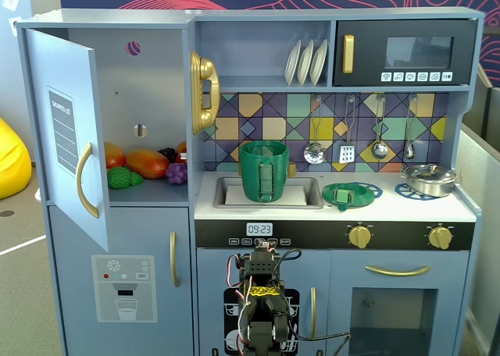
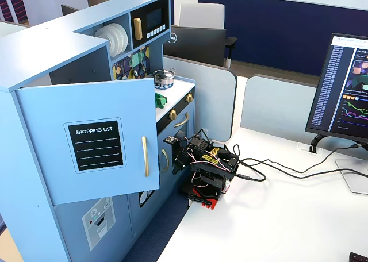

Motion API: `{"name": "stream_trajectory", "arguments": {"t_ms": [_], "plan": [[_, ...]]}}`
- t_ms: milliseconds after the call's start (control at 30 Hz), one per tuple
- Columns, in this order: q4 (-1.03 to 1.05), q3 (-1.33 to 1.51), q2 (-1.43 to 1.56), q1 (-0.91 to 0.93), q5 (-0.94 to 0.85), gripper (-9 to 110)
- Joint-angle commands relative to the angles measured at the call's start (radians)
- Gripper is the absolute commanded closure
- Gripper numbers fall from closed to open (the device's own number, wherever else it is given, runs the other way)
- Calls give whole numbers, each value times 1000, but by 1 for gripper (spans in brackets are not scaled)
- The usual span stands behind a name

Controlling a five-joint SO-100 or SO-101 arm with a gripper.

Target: Pick up the lid from the counter and put it on the green recipient

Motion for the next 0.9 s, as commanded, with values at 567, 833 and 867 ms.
{"name": "stream_trajectory", "arguments": {"t_ms": [567, 833, 867], "plan": [[-433, -192, -169, 261, 23, 101], [-991, -479, -407, 437, -150, 101], [-1043, -494, -426, 460, -169, 101]]}}
